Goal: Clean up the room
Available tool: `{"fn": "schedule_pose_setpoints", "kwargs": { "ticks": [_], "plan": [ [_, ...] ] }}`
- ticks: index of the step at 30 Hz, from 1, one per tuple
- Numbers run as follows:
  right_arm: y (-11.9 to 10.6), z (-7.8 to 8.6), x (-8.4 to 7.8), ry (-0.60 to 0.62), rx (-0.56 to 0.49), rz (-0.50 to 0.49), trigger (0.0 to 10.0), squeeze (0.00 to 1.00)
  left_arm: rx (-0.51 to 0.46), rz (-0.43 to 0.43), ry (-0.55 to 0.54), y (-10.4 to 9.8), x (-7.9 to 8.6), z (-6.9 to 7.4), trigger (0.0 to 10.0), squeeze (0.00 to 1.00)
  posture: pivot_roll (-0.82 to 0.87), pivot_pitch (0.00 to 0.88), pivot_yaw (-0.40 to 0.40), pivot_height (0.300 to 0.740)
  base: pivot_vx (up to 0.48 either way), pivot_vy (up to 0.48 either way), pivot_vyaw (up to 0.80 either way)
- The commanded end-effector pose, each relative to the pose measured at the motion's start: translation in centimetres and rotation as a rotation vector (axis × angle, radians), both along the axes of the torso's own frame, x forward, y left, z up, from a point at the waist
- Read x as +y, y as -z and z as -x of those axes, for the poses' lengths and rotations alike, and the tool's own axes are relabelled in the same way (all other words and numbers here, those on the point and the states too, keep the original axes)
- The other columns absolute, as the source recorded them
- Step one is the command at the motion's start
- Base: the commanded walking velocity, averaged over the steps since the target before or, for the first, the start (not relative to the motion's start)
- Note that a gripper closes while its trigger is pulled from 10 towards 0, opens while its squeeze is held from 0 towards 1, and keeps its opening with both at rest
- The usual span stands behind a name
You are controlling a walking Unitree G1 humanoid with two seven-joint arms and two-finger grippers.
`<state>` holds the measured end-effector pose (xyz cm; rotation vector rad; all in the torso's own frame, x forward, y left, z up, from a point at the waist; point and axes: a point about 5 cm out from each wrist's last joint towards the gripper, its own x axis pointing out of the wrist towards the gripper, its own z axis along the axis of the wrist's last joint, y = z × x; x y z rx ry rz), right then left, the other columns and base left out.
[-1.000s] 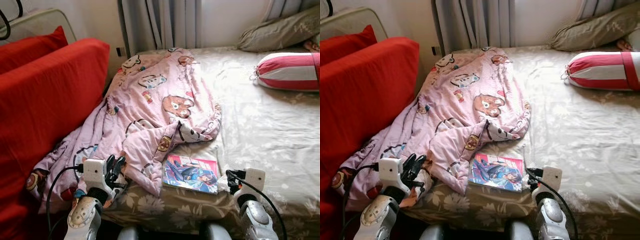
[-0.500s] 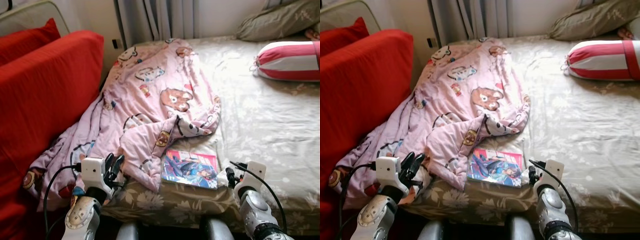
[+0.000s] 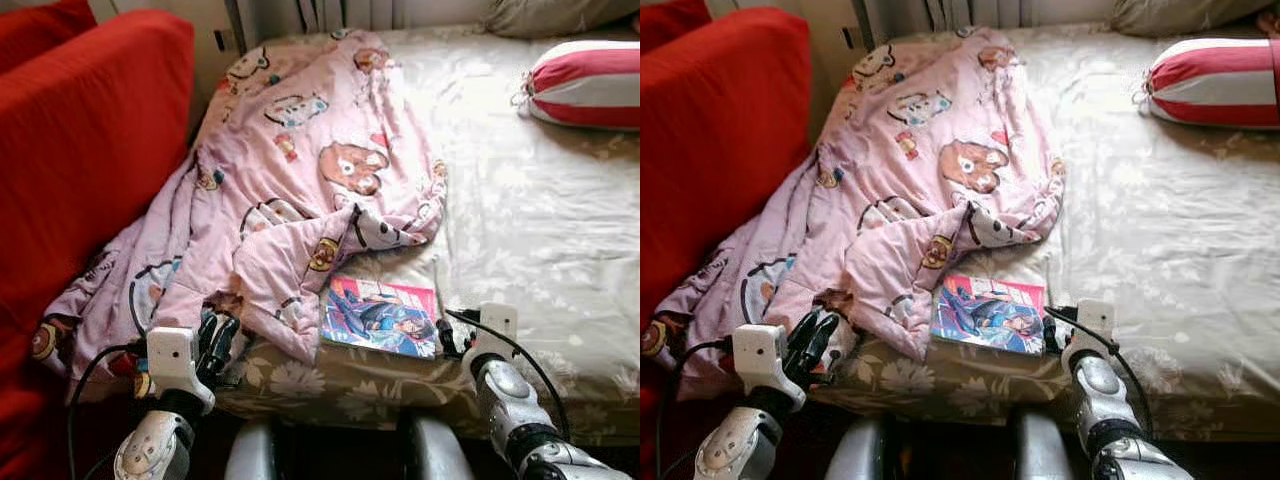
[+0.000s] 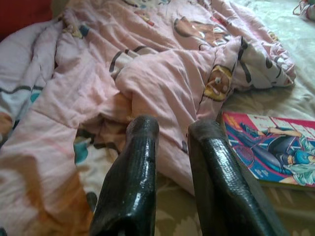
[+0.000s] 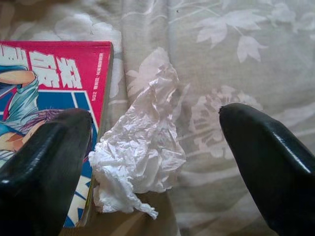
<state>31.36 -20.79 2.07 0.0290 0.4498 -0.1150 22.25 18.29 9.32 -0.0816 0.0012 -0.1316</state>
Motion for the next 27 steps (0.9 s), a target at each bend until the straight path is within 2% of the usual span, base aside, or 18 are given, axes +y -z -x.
{"fn": "schedule_pose_setpoints", "kwargs": {
  "ticks": [1,3,4,12,27],
  "plan": [
    [-0.17,-0.44,1.16,-0.077,0.01,0.029,10.0,1.0,0.017,0.008,-0.008,-0.09,0.08,0.46,10.0,0.0,0.09,0.212,0.074,0.6,0.0,0.0,0.0],
    [-0.16,-0.48,1.3,-0.09,0.015,0.04,10.0,1.0,0.018,0.007,-0.008,-0.11,0.09,0.49,10.0,0.0,0.09,0.212,0.074,0.6,0.0,0.0,0.0],
    [-0.19,-0.53,1.44,-0.102,0.017,0.053,10.0,0.0,0.019,0.008,-0.009,-0.13,0.1,0.55,10.0,0.0,0.1,0.214,0.072,0.6,0.0,0.0,0.0],
    [0.23,-0.4,1.87,-0.145,0.075,0.136,10.0,0.0,0.028,0.007,-0.016,-0.23,0.16,0.87,10.0,0.0,0.1,0.213,0.07,0.6,0.0,0.0,0.0],
    [0.36,-0.35,1.4,-0.099,0.114,0.163,10.0,0.0,0.048,0.003,-0.015,-0.14,0.02,1.29,10.0,0.0,0.11,0.227,0.074,0.6,0.0,0.0,0.0]
  ]
}}
